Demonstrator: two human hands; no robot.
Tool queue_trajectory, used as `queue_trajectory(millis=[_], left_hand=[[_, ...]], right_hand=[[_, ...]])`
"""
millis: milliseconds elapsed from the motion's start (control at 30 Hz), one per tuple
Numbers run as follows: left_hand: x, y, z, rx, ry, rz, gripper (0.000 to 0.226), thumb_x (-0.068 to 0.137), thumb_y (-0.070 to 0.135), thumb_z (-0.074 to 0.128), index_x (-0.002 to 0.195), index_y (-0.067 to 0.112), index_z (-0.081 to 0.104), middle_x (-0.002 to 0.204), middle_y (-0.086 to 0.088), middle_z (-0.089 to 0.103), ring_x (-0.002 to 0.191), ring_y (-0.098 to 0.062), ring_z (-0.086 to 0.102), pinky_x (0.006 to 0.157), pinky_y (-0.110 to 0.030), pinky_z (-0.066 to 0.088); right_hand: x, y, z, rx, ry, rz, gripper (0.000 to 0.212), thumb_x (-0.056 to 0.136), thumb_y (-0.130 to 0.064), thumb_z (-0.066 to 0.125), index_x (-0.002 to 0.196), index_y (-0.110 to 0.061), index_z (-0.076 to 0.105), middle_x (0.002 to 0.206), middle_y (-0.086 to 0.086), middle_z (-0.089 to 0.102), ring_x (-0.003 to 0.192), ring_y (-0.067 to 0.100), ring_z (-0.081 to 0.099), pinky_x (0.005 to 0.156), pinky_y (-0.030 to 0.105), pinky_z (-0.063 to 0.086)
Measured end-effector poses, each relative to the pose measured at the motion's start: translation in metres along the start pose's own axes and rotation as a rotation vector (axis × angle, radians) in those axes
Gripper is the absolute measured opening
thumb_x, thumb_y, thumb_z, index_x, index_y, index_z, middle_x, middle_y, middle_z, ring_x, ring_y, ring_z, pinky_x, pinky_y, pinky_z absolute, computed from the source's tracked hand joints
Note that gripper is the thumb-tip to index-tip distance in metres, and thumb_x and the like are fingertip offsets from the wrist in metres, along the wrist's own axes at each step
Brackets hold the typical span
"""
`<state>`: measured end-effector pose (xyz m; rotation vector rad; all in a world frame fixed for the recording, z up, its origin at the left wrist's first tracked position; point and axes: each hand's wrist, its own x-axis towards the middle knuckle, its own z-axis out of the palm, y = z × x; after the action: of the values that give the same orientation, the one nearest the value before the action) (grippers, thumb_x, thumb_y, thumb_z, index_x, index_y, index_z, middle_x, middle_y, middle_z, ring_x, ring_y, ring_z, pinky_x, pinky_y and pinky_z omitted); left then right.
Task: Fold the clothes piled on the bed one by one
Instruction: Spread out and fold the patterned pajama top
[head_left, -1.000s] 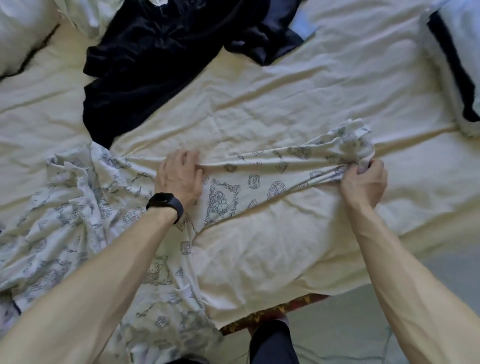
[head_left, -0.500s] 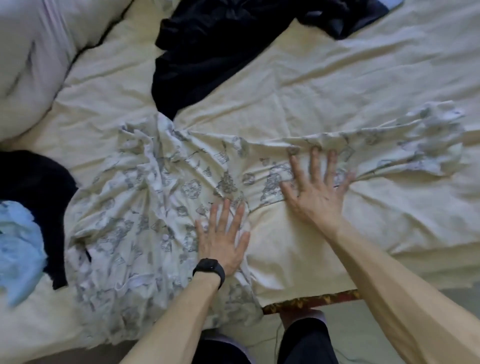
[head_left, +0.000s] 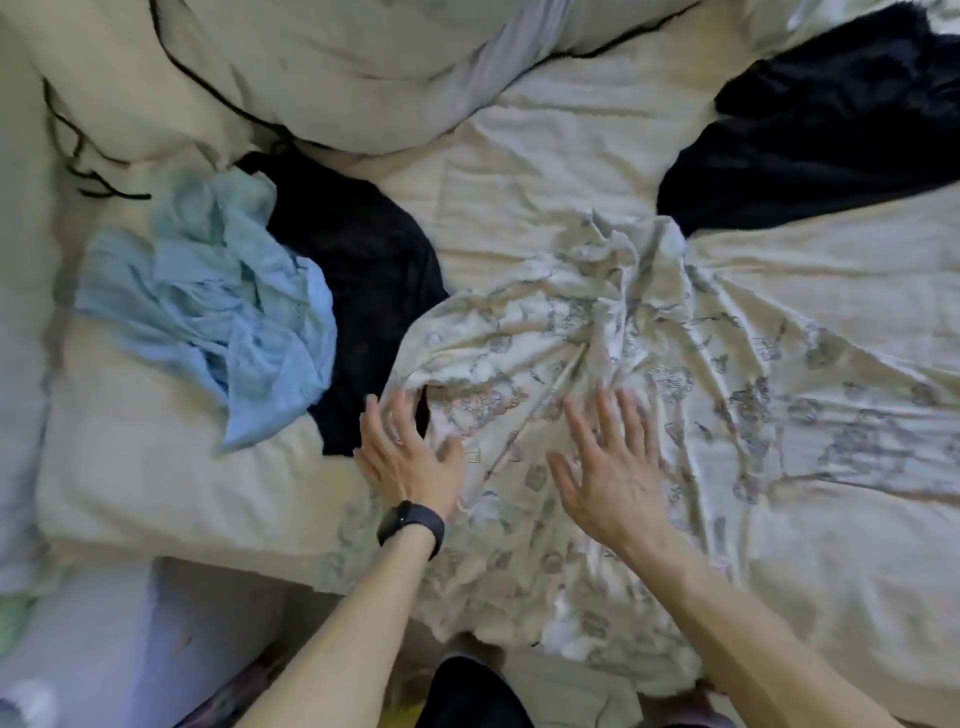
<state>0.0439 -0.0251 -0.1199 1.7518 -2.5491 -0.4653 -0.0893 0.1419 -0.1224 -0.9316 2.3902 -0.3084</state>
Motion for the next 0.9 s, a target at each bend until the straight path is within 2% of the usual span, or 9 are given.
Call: queue_trajectory(millis=[133,267,367,467,567,667,800,867,900], left_hand=[[0.034,-0.067,-0.015,-0.129,-0.27,-0.154,0.084,0.08,0.049,0.078,0.147,0.018,0.038,0.146,-0.013,0.042,0.132,-0.033,0.042,0.104,-0.043,0.039],[0.05,-0.114,-0.028,0.017,-0.519,0.08,0.044,0.087,0.052,0.067,0.109,0.02,0.049,0.106,-0.001,0.054,0.101,-0.026,0.053,0.076,-0.037,0.046],[0.048,-0.129,-0.035,0.088,-0.658,0.152,0.038,0.092,0.058,0.054,0.092,0.023,0.041,0.084,0.006,0.051,0.08,-0.022,0.056,0.058,-0.032,0.041],[0.04,-0.136,-0.036,0.022,-0.778,0.089,0.043,0.087,0.061,0.059,0.097,0.019,0.058,0.098,0.003,0.061,0.092,-0.02,0.059,0.07,-0.033,0.048],[0.043,-0.146,-0.042,-0.258,-1.024,-0.123,0.036,0.081,0.045,0.077,0.101,0.017,0.069,0.1,0.002,0.073,0.095,-0.019,0.068,0.085,-0.036,0.056],[0.067,-0.169,-0.073,-0.428,-1.264,-0.212,0.054,0.072,0.041,0.089,0.118,0.022,0.067,0.11,0.009,0.074,0.102,-0.011,0.069,0.097,-0.039,0.055],[0.124,-0.194,-0.138,-0.204,-1.189,-0.047,0.064,0.068,0.046,0.09,0.123,0.03,0.062,0.119,0.015,0.065,0.103,-0.004,0.063,0.082,-0.013,0.049],[0.157,-0.193,-0.166,-0.013,-0.951,0.034,0.064,0.074,0.036,0.088,0.129,0.023,0.059,0.112,0.01,0.06,0.094,-0.01,0.059,0.068,-0.012,0.041],[0.174,-0.188,-0.178,0.086,-0.787,0.1,0.051,0.076,0.035,0.085,0.12,0.025,0.062,0.103,0.007,0.063,0.081,-0.013,0.058,0.06,-0.016,0.04]], right_hand=[[0.019,-0.061,0.031,-0.033,-0.16,-0.019,0.071,0.102,-0.064,0.032,0.162,-0.041,0.001,0.17,0.0,-0.017,0.156,0.027,-0.017,0.124,0.064,0.008],[0.036,-0.084,0.05,-0.087,-0.329,0.123,0.073,0.102,-0.062,0.03,0.159,-0.041,-0.012,0.164,0.0,-0.035,0.153,0.036,-0.025,0.116,0.076,0.011],[0.041,-0.095,0.056,-0.189,-0.387,0.163,0.074,0.103,-0.058,0.026,0.158,-0.036,-0.018,0.163,0.006,-0.037,0.151,0.042,-0.026,0.11,0.084,0.002],[0.047,-0.1,0.054,-0.215,-0.442,0.188,0.076,0.104,-0.055,0.028,0.159,-0.032,-0.018,0.163,0.012,-0.034,0.15,0.045,-0.028,0.114,0.078,0.004],[0.054,-0.094,0.054,-0.282,-0.509,0.143,0.072,0.105,-0.051,0.027,0.162,-0.022,-0.006,0.168,0.019,-0.017,0.149,0.044,-0.029,0.118,0.074,0.005],[0.055,-0.095,0.054,-0.33,-0.531,0.13,0.072,0.105,-0.05,0.026,0.162,-0.019,-0.004,0.169,0.013,-0.02,0.15,0.045,-0.028,0.117,0.074,0.008],[0.054,-0.102,0.052,-0.348,-0.519,0.164,0.072,0.103,-0.049,0.03,0.159,-0.023,-0.008,0.168,0.015,-0.02,0.152,0.046,-0.021,0.115,0.077,0.012],[0.052,-0.104,0.05,-0.326,-0.521,0.184,0.071,0.103,-0.049,0.03,0.159,-0.025,-0.008,0.165,0.018,-0.024,0.151,0.049,-0.02,0.116,0.075,0.011],[0.052,-0.105,0.049,-0.319,-0.52,0.197,0.071,0.104,-0.049,0.03,0.159,-0.025,-0.008,0.165,0.018,-0.026,0.151,0.049,-0.019,0.116,0.075,0.012]])
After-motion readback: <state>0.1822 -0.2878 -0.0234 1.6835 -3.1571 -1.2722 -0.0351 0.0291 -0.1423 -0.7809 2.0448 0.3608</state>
